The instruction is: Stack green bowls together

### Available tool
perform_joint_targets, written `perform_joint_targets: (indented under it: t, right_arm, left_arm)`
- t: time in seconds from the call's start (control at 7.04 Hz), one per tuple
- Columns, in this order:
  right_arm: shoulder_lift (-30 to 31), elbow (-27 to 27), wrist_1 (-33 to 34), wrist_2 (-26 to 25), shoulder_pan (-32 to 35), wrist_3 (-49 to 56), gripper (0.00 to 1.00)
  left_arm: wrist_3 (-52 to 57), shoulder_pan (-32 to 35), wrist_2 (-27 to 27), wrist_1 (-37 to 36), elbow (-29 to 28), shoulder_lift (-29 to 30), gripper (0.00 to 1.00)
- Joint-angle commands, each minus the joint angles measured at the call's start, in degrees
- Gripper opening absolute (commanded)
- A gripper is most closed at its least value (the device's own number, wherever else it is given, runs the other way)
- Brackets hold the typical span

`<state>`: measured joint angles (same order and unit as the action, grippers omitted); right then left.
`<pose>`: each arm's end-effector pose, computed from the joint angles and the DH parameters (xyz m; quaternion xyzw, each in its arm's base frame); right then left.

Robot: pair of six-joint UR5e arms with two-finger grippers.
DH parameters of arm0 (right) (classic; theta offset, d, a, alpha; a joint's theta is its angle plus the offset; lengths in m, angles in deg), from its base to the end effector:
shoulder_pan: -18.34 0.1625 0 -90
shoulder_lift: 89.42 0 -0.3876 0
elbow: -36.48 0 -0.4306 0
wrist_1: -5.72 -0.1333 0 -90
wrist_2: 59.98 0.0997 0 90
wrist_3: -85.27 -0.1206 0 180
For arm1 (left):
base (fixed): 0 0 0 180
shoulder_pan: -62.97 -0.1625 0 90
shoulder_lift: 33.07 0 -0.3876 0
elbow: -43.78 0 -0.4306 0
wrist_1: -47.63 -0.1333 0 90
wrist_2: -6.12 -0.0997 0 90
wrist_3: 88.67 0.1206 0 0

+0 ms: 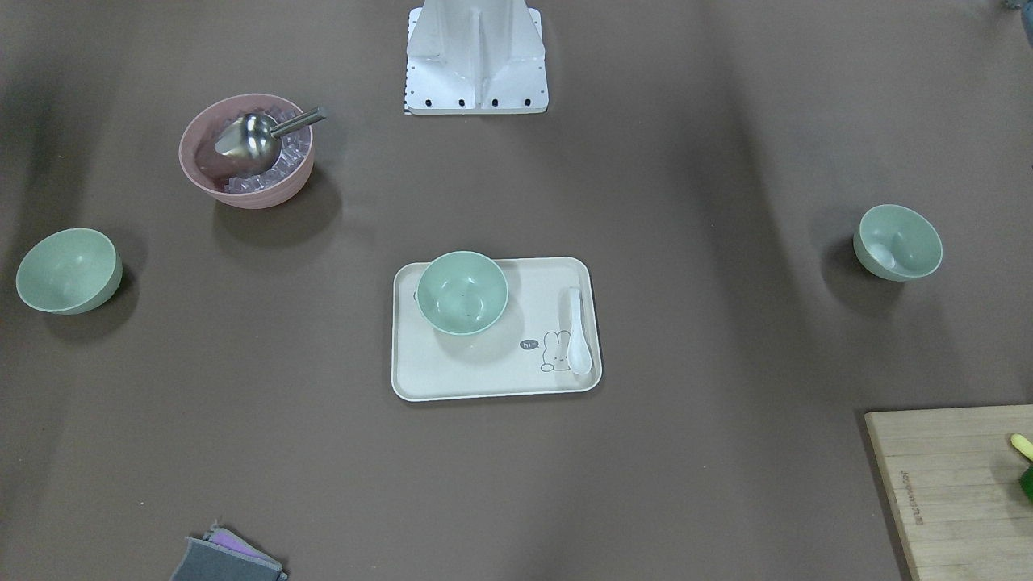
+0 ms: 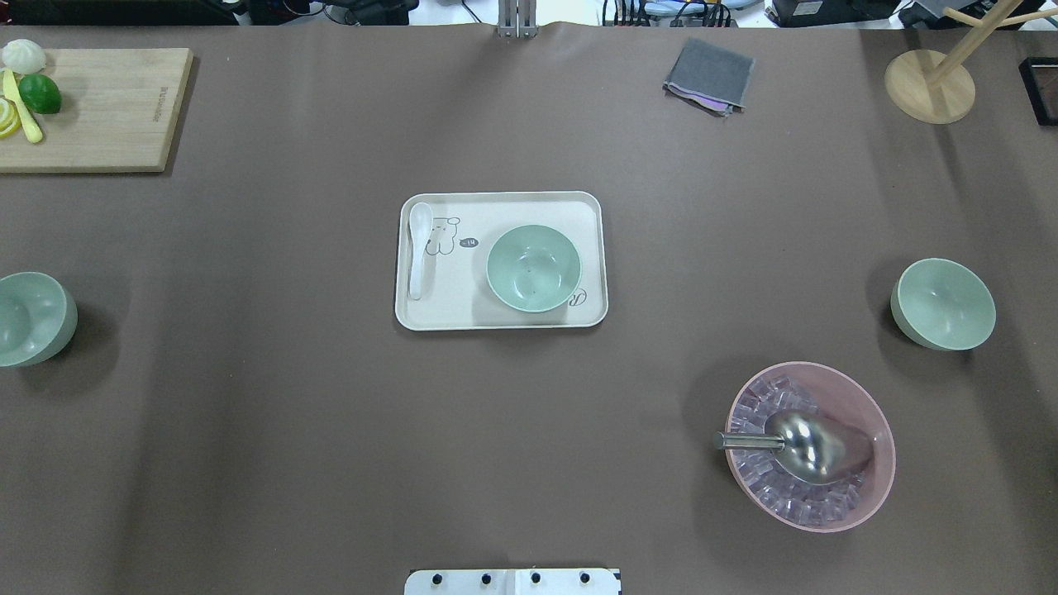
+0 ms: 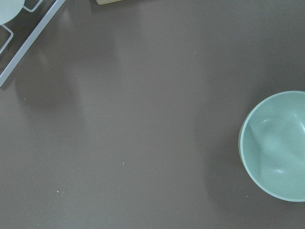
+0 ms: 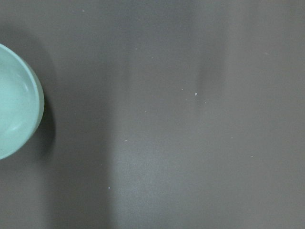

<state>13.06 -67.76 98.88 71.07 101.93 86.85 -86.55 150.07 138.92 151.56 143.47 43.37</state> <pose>0.0042 -0.4473 0.6211 -0.0262 -0.3498 -0.0610 0.9345 -0.0284 -0.4544 0.6381 0.0792 0.3640 0.0726 0.9252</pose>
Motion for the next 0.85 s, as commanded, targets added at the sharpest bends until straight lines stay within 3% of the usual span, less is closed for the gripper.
perform_joint_targets:
  t: [0.0,0.71]
  right_arm:
    - [0.0,0.0,0.0,0.0,0.0,0.0,1.0]
    - [-3.9,-4.3,-0.2,0.0,0.0,0.0,1.0]
  left_arm:
    - [0.1,0.0,-0.1,0.0,0.1,-0.2,0.98]
    - [-0.1,0.1,-0.1,0.0,-0.2,4.1,0.98]
